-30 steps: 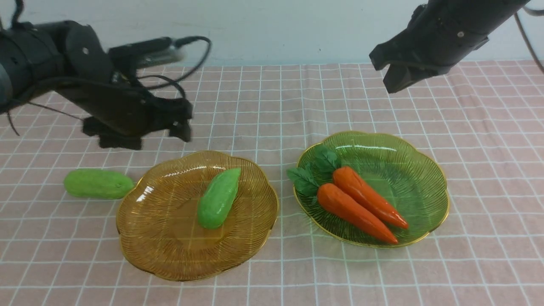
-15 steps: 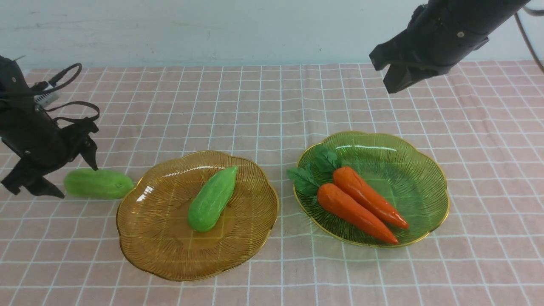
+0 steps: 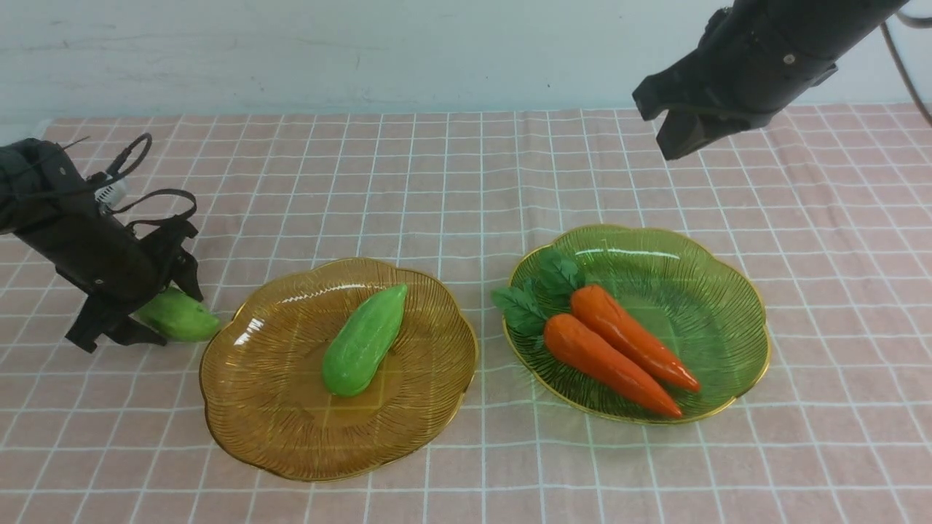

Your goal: Put different types of vegetables on the plate.

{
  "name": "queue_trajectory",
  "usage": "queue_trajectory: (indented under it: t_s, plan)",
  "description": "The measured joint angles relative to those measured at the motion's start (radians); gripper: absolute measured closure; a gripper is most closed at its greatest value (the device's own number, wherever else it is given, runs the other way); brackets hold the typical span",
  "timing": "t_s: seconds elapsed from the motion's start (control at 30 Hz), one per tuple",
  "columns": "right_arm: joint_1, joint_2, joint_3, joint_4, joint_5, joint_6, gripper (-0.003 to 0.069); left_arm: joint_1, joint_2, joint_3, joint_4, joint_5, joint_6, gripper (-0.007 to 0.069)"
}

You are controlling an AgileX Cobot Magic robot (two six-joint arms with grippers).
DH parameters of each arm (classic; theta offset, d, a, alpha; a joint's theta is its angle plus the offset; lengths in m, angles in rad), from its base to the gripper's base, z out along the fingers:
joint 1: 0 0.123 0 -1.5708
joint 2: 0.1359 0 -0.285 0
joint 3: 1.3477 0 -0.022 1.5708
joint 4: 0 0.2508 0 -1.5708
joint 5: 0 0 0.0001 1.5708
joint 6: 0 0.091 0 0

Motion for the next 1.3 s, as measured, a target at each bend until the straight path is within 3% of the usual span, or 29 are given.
queue_trajectory:
  t_s: [0.2, 0.27, 0.47, 0.57, 0.73, 0.87, 1.03, 1.3]
  plan:
    - [0.000, 0.000, 0.000, 0.000, 0.000, 0.000, 0.0674, 0.001, 0.000, -0.013, -0.007, 0.011, 0.092, 0.0265]
    - [0.000, 0.000, 0.000, 0.000, 0.000, 0.000, 0.0674, 0.001, -0.023, -0.050, -0.012, 0.041, 0.254, 0.0313]
    - [0.000, -0.005, 0.001, 0.007, 0.000, 0.018, 0.0674, -0.007, -0.237, -0.122, -0.085, 0.205, 0.714, 0.0321]
    - [0.000, -0.052, 0.025, 0.047, -0.001, 0.040, 0.0674, -0.054, -0.245, -0.122, -0.111, 0.305, 0.823, 0.0321]
    - [0.000, -0.274, 0.167, 0.092, 0.000, 0.045, 0.0674, -0.218, -0.139, -0.120, -0.085, 0.331, 0.854, 0.0291]
    - [0.000, -0.475, 0.283, 0.074, 0.006, 0.045, 0.0674, -0.302, -0.087, -0.119, 0.016, 0.336, 0.856, 0.0206]
    - [0.000, -0.759, 0.417, 0.019, 0.010, 0.083, 0.0674, -0.318, -0.085, -0.153, 0.126, 0.391, 0.826, 0.0077]
    - [0.000, -1.312, 0.738, -0.105, -0.015, 0.125, 0.0674, -0.318, -0.085, -0.319, 0.182, 0.522, 0.713, 0.0087]
